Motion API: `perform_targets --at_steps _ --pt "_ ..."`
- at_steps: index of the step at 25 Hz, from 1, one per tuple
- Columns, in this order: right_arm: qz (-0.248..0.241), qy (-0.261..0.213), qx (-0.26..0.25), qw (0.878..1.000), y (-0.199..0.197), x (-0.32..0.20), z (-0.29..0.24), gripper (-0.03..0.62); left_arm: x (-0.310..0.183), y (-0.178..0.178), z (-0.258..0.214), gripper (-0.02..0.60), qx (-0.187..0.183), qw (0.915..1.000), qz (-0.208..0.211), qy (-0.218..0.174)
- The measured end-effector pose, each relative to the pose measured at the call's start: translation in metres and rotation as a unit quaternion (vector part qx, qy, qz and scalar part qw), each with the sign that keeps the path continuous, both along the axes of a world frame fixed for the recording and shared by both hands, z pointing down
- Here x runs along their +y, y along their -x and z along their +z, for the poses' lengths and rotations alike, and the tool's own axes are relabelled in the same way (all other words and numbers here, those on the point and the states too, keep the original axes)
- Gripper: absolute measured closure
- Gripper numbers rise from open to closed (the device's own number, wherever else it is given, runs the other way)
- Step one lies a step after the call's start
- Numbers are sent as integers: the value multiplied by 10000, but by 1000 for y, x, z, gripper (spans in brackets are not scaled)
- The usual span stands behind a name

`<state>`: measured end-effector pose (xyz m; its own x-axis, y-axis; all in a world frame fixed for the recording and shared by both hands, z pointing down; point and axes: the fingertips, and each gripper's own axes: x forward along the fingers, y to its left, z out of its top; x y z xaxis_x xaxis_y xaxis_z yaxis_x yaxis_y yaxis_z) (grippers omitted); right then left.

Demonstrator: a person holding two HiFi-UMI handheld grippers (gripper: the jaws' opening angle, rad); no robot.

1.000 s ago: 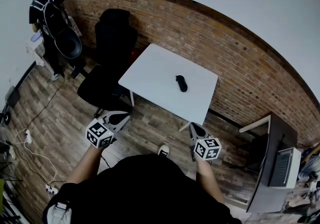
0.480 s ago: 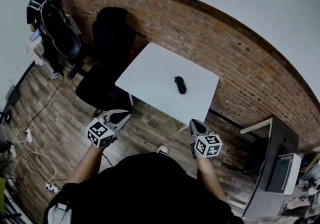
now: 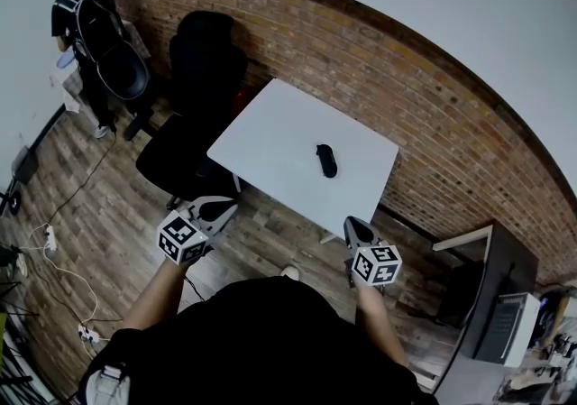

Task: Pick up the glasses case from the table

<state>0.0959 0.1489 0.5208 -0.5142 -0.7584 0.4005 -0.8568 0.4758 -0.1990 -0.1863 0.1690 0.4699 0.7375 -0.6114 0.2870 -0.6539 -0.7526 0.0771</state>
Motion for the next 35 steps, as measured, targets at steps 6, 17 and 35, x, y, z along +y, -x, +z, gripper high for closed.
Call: perform_targets --at_steps 6,17,35 --pt "-4 12 -5 10000 -5 -12 1 577 -12 -4 2 571 -73 9999 -33 -76" --pt "-16 71 -63 10000 -18 -34 6 577 -33 -20 3 571 -105 9999 -10 -25" --pt "-73 67 -175 9998 -71 -88 10 577 -84 -70 -5 571 -128 9999 -88 -67"
